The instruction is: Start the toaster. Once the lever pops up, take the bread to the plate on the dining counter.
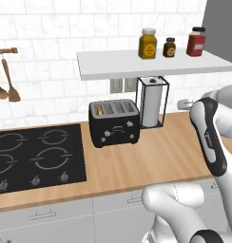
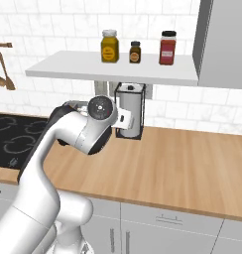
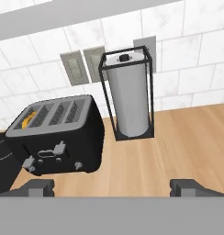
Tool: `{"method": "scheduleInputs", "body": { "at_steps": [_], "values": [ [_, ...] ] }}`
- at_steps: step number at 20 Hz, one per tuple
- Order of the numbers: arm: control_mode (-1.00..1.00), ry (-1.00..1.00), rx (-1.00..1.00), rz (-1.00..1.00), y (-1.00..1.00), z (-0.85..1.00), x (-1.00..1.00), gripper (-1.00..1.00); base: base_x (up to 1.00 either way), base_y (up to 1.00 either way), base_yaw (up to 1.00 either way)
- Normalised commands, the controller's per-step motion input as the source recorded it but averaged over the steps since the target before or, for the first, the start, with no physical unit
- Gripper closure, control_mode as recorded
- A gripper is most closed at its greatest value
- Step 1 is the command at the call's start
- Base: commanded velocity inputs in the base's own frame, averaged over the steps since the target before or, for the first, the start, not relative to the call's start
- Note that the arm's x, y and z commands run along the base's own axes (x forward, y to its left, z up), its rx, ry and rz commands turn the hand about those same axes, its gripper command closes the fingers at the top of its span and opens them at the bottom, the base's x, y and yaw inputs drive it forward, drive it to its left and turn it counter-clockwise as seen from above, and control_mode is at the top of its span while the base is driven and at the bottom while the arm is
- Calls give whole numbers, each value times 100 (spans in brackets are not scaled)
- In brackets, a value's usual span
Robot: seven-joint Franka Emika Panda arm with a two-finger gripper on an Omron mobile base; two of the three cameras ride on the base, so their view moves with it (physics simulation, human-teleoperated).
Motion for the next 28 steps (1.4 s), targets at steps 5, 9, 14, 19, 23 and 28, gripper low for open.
{"method": "scheduleInputs", "body": {
  "at_steps": [5,9,14,19,23,28],
  "values": [
    [-100,0,0,0,0,0,0,-100,0,0,0],
    [-100,0,0,0,0,0,0,-100,0,0,0],
    [-100,0,0,0,0,0,0,-100,0,0,0],
    [-100,0,0,0,0,0,0,-100,0,0,0],
    [-100,0,0,0,0,0,0,-100,0,0,0],
    [-100,0,0,0,0,0,0,-100,0,0,0]
  ]
}}
